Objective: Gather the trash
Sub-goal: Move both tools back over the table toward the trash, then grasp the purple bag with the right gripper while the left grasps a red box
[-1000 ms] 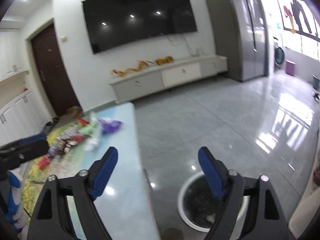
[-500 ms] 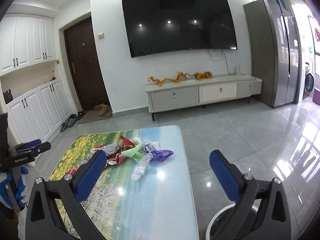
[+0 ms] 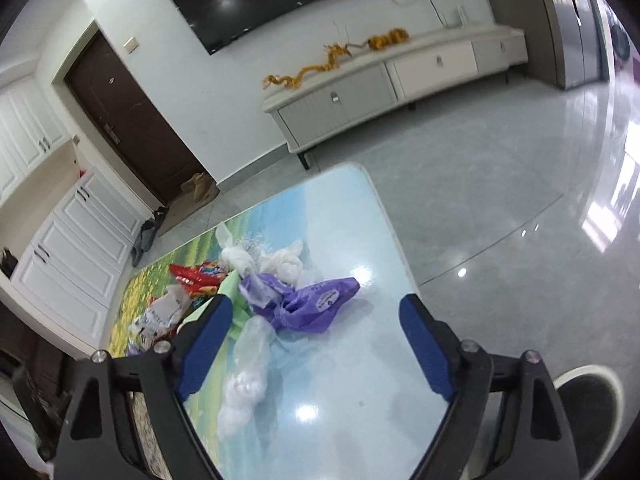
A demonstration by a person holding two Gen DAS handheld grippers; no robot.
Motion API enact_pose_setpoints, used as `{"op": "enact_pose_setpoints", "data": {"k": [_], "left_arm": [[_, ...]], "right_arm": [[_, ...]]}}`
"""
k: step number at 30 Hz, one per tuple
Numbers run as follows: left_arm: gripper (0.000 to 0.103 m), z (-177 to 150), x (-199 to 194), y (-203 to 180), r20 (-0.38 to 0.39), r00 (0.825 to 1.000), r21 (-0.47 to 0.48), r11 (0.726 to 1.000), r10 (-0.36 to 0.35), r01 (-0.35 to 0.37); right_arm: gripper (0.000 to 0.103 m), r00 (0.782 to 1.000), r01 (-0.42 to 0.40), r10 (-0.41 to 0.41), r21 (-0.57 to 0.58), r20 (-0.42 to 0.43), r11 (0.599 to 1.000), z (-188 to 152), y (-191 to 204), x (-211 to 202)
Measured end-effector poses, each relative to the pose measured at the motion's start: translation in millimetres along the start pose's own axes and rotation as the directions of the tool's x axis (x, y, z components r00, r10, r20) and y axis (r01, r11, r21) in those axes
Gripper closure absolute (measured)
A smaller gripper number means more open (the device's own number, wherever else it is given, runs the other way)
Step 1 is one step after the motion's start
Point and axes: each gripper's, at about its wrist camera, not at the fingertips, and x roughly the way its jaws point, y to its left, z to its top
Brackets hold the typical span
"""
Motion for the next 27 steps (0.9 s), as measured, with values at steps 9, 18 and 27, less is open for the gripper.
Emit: {"op": "enact_pose_setpoints", "data": {"k": [9, 18, 27], "left_arm": [[0.051, -10, 32, 0, -0.068, 0.997, 0.008, 0.999, -0.039, 0.040], [0.074, -16, 19, -5, -0.046, 0.998, 0.014, 0.999, -0.044, 0.045], [0.075, -27, -26, -12, 0.034, 0.996, -0.019, 0.996, -0.084, 0.084]], "right_arm": [[0.036, 0.998, -0.036, 0.040, 0.091, -0.038, 0.995, 2, -12, 55], [0.085, 0.992, -0.113, 0.116, 0.041, -0.056, 0.993, -12, 1, 46], [0.093, 0.979, -0.206, 0.206, -0.035, -0.005, 0.978, -32, 30, -19]]}}
